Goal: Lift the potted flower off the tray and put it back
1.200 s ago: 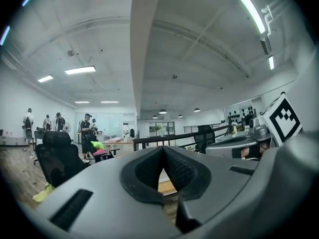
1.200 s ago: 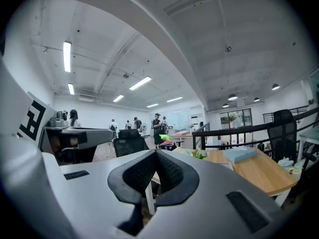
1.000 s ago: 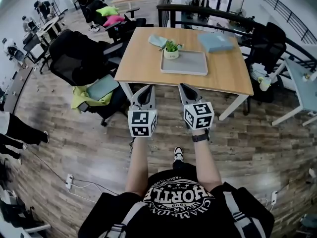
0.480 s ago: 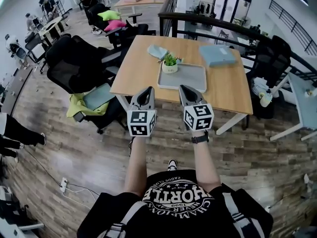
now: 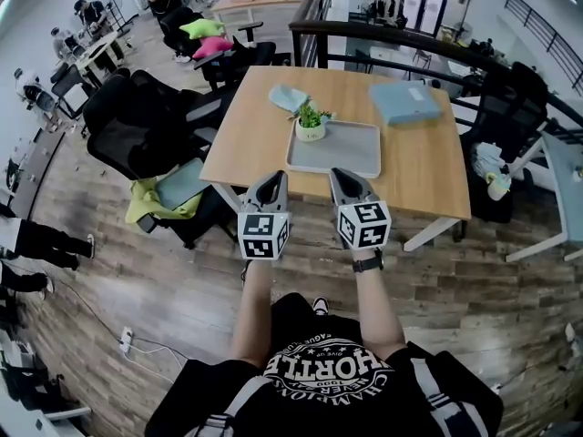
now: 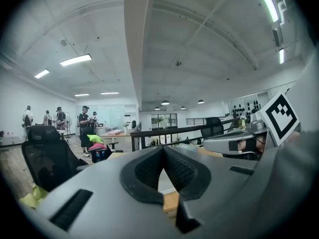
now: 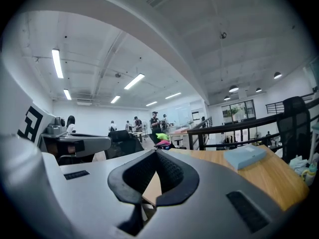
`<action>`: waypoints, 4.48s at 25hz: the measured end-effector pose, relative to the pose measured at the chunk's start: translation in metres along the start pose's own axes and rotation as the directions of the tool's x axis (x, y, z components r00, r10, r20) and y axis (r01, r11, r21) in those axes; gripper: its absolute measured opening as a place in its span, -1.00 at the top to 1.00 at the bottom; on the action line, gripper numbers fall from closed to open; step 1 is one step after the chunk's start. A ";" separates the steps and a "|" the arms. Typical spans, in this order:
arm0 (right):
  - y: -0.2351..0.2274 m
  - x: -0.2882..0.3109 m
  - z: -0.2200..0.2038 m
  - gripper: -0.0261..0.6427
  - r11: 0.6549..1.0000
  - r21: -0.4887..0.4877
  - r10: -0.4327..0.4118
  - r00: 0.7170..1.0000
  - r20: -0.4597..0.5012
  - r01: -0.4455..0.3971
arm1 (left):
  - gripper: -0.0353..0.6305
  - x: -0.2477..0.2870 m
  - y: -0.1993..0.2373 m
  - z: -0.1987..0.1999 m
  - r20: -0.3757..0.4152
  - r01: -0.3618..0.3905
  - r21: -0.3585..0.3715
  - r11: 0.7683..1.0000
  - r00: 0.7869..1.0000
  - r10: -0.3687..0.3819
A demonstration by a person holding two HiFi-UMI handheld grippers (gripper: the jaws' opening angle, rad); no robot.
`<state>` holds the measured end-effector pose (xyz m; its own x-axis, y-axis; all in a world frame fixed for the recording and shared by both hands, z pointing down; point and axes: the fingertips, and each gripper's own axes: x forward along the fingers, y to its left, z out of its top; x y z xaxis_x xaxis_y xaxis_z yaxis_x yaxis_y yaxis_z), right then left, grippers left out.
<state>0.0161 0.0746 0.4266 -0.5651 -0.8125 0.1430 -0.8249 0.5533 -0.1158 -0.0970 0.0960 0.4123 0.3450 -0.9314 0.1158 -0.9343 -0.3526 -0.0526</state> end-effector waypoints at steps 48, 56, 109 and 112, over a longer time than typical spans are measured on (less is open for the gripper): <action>-0.174 0.251 -0.015 0.73 0.984 0.013 -0.175 0.976 -0.128 0.178 | 0.83 0.307 0.116 -0.043 -0.045 0.180 -0.079 0.981 0.982 -0.184; -0.200 0.254 -0.035 0.70 0.973 0.022 -0.220 0.959 -0.175 0.228 | 0.82 0.335 0.120 -0.068 -0.094 0.203 -0.100 0.974 0.973 -0.212; -0.309 0.383 -0.195 -0.45 0.954 -0.005 0.255 0.819 -0.513 -0.300 | -0.24 0.445 0.155 -0.250 -0.496 0.310 -0.135 0.941 0.801 -0.335; -0.306 0.383 -0.208 -0.55 0.927 -0.027 0.298 0.780 -0.550 -0.373 | -0.28 0.448 0.148 -0.258 -0.489 0.370 -0.138 0.919 0.781 -0.388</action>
<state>0.0487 -0.3677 0.7216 -0.6951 -0.3680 0.6176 -0.5544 0.8213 -0.1346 -0.1042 -0.3504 0.7124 0.5878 -0.5469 0.5961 -0.7432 -0.6561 0.1310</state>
